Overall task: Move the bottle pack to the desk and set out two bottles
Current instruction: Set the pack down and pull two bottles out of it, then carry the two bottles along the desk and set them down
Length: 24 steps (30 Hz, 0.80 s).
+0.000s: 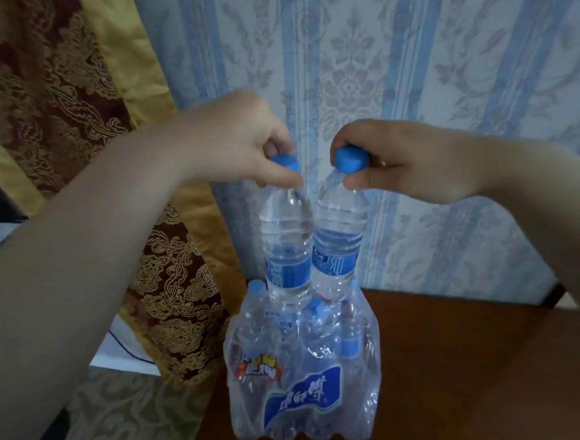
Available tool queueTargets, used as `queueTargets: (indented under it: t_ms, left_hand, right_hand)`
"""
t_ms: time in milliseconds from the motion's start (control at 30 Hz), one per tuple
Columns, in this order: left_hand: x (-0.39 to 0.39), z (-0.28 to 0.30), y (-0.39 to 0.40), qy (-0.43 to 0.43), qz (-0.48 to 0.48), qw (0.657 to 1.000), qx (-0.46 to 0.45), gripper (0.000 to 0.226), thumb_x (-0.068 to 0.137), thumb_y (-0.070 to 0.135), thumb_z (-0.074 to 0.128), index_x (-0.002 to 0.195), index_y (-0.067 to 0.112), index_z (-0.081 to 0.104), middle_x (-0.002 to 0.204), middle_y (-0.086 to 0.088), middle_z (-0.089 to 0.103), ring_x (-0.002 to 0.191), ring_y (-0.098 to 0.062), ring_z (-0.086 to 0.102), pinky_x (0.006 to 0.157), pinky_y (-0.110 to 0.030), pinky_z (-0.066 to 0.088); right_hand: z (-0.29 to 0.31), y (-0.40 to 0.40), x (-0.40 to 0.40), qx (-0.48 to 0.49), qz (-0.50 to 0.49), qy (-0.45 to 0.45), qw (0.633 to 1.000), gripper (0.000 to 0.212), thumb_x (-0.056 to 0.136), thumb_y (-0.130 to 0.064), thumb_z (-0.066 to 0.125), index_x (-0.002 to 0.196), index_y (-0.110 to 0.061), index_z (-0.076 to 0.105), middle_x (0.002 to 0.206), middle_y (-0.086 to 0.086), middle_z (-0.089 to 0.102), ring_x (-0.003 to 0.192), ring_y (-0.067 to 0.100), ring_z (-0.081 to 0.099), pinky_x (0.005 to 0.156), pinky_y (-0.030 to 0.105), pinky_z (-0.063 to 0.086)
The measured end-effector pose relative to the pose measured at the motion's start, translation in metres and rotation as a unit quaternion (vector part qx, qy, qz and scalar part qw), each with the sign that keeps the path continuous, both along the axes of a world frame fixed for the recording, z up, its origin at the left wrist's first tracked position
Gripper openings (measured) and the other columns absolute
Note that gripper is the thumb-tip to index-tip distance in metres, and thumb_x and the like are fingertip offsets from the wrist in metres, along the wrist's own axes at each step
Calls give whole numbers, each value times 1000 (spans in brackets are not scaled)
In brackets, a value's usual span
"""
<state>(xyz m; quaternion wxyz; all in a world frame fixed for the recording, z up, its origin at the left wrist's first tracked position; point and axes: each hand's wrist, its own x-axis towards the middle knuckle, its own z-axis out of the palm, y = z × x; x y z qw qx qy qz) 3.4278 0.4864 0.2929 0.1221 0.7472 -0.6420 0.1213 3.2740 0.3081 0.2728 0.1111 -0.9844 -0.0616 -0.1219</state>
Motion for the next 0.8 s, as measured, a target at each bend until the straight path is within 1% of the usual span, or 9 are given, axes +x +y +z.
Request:
queueTargets:
  t_ms: [67,200,267,333,500,600,633,700,800]
  left_hand:
    - [1,15,-2,8,-20,999,-32,43,71,49,72,87,10,76,68,-2,75,73,-5,66,68,-11,44]
    - [-1,38,-14,-29,-54,997,-47,52,70,55,69,90,8,76,71,-4,76,77,-5,65,77,-23,45]
    - [-3,41,-22,-28,-66,997,-42,53,69,56,68,89,8,75,68,-2,76,74,-4,66,77,-23,46]
    - [-6,37,-32,-10,-68,997,-40,51,67,55,69,90,9,76,68,-1,76,71,-2,67,75,-19,46]
    - [-16,4,-63,12,-82,997,-4,38,70,48,76,88,14,76,68,1,75,66,-6,64,66,-12,44]
    - [-27,-22,-86,5,-119,992,31,36,74,47,75,91,16,76,63,8,66,53,-2,56,49,-10,38]
    - [-31,-31,-95,-3,-135,990,41,35,75,48,74,90,16,76,60,10,61,53,0,53,49,-12,35]
    - [-40,-49,-110,-24,-165,984,58,36,77,51,71,84,16,74,56,8,55,50,-2,48,51,-27,37]
    - [-56,-71,-131,-34,-209,974,84,41,77,54,68,80,14,71,63,-3,65,57,-18,55,55,-34,41]
  right_hand:
    - [13,-2,-2,-12,-8,-22,1000,23,91,-33,58,107,-17,54,96,0,56,78,9,50,72,26,39]
    - [35,-10,-9,-33,-47,-42,997,27,91,-38,57,109,-18,56,93,1,59,76,10,52,69,24,41]
    - [39,-13,-15,-26,-62,-44,997,27,90,-40,56,106,-19,57,89,0,59,74,10,52,68,26,42]
    - [35,-16,-21,-26,-76,-41,996,26,89,-41,57,105,-20,57,84,-7,58,73,7,53,66,22,40]
    - [7,-24,-40,-27,-125,8,992,24,87,-43,58,101,-24,53,79,-16,51,72,1,51,65,23,37]
    - [-16,-28,-56,-21,-166,44,985,24,87,-45,58,99,-26,51,81,-15,50,73,4,51,70,29,38]
    - [-25,-29,-63,-26,-189,57,980,25,87,-45,58,101,-25,51,83,-14,50,74,7,51,71,30,39]
    - [-40,-30,-78,-35,-238,78,967,28,89,-44,59,107,-23,53,89,-12,51,80,13,52,75,33,42]
    - [-60,-29,-106,-34,-297,84,951,28,91,-41,58,111,-22,53,93,-12,49,83,14,50,73,31,39]
